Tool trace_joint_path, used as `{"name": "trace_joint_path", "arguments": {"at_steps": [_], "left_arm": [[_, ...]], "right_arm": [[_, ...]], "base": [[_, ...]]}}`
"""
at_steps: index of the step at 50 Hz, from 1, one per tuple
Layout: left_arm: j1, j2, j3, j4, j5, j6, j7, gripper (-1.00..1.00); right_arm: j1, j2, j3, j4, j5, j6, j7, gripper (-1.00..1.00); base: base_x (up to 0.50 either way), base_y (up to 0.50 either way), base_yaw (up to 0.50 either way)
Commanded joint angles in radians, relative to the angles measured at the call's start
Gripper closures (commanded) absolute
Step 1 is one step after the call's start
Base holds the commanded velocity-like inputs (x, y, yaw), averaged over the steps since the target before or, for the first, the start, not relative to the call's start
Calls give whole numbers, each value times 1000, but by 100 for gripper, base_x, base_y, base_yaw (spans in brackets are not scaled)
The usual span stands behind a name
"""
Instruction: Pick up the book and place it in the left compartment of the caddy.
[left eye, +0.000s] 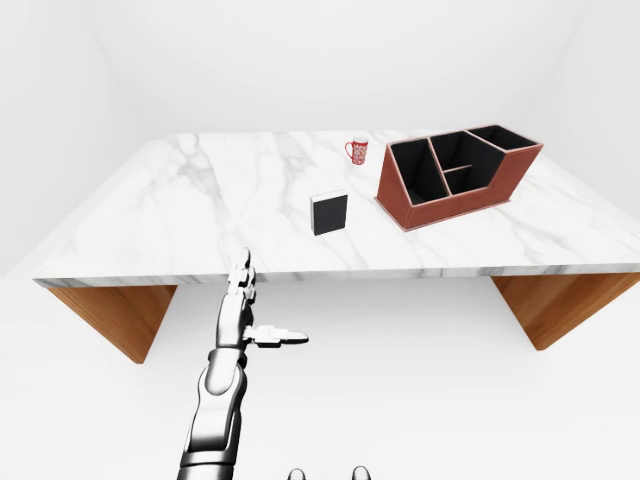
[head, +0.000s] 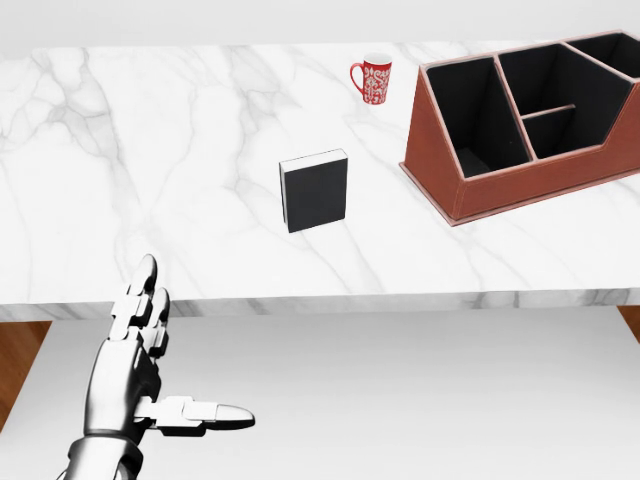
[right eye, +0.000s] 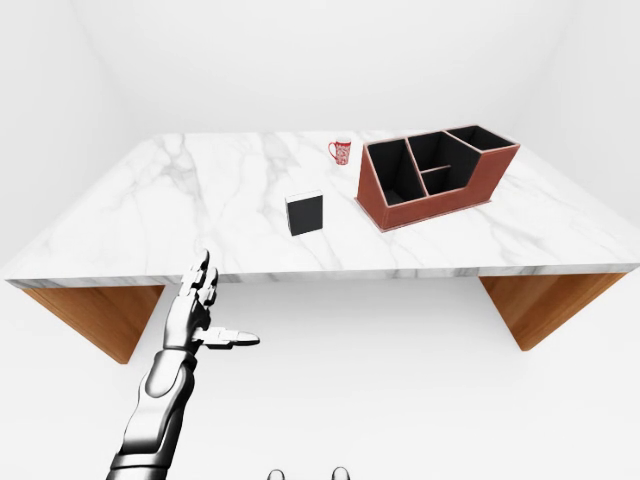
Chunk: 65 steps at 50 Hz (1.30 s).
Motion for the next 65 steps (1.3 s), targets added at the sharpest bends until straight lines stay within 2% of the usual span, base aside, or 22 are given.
{"name": "trace_joint_path", "arguments": {"at_steps": [1,9,15,23,65], "left_arm": [[-1,0,0,3,0,0,0,-100],[0,-1,-2,-5,1,0,1,-100],[-14,3,6,37,-2,0,0,-100],[-13,2,3,30,0,0,2,-100],[-15,3,2,43,4,0,-3,-100]], "right_arm": [[-2,1,1,-2,-3,0,-1,-100],[-13,1,1,7,-15,0,-12,-100],[3,-15,-22,11,50,0,-23,-100],[16,-11,-28,2,73,0,5,-100],[18,4,-26,-17,47,0,40,-100]], "base": [[0,0,0],[0,0,0],[0,0,0],[0,0,0],[0,0,0]]}}
